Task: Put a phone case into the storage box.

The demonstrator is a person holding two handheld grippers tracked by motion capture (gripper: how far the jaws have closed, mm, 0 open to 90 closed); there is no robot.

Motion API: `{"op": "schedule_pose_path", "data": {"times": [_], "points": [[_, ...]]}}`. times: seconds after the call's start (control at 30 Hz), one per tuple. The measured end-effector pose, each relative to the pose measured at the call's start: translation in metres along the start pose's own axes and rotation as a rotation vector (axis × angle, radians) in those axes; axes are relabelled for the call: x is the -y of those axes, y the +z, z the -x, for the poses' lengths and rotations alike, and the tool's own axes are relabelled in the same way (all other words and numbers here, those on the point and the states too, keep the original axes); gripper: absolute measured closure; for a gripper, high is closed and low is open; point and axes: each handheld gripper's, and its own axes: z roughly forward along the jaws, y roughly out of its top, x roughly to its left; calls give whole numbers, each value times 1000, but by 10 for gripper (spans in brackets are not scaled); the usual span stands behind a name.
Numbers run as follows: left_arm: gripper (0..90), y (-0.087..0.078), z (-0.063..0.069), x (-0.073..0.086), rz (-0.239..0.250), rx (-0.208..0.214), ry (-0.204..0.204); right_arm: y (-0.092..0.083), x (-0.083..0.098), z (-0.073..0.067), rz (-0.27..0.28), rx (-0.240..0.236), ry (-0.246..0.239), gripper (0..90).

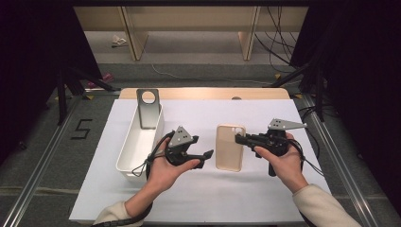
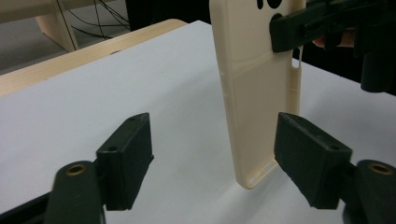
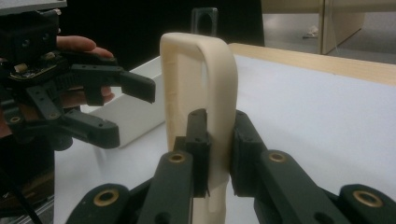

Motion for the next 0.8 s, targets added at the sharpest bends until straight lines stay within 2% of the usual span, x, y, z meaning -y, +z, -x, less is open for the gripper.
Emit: {"op": "schedule_pose_path", "data": {"times": [0.23, 0.57, 0.8], "points": [[424, -1, 0, -10, 36, -7, -36, 1, 0, -1, -2, -3, 4, 807], [541, 6, 1, -26, 70, -4, -84, 5, 1, -3, -5, -3, 1, 807], [593, 11, 2, -32, 84, -13, -94, 6, 1, -4, -7, -4, 2, 807]]}}
